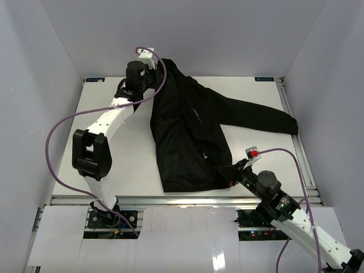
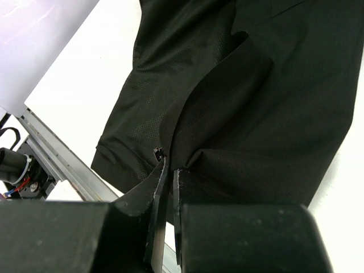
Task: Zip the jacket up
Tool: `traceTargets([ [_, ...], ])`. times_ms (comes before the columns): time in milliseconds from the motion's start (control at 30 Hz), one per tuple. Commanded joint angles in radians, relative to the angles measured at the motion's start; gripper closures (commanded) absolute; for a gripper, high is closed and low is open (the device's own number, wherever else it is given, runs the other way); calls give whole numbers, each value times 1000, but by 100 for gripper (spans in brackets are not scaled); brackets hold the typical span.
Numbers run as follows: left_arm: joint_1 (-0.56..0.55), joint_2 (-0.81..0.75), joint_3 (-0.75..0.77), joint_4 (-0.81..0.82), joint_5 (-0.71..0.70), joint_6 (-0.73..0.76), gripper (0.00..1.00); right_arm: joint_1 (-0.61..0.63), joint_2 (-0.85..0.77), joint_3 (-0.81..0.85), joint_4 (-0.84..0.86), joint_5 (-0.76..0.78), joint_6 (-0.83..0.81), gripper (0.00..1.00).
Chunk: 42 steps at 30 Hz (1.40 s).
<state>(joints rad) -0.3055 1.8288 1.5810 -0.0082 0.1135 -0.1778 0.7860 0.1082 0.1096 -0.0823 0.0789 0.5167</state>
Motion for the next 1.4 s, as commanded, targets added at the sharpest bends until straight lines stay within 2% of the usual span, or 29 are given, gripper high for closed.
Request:
traceTargets([
  [0,-62,-45,188,-177,-55,66,100,3,17,64,45,-22,-6,92],
  [167,-77,44,512,-478,8,19,100,4,46,77,48,-33,-12,92],
  [300,-97,105,703,-668,-94,24,100,3,65,60,77,-52,-2,92],
  [400,-100,100,724,-738,-174,53,100,3,83,53,108,-61,3,92],
  [567,-121,31,621,-760,-198,84,100,4,87,43,133,-70,7,92],
  [700,-156,52,572,-791,-43,53,100,3,106,19,196,-82,11,92],
  [833,-228,147,540,-795,24,13,100,4,165,-15,272,-133,7,92],
  [967,-267,278,613,-796,72,-22,100,4,204,-25,303,-137,5,92],
  [1067,-287,414,711,-769,242,-41,100,4,211,-33,304,-115,0,92],
  [1200,-297,460,769,-649,365,-54,100,4,230,-34,310,-100,-7,92],
  [1300,-297,457,765,-535,397,-51,100,3,241,-37,313,-99,-9,92],
  [1333,-297,452,765,-514,406,-37,90,2,240,-39,315,-98,-9,92],
  [1367,-297,443,765,-503,414,-14,72,2,238,-41,317,-96,-9,92],
])
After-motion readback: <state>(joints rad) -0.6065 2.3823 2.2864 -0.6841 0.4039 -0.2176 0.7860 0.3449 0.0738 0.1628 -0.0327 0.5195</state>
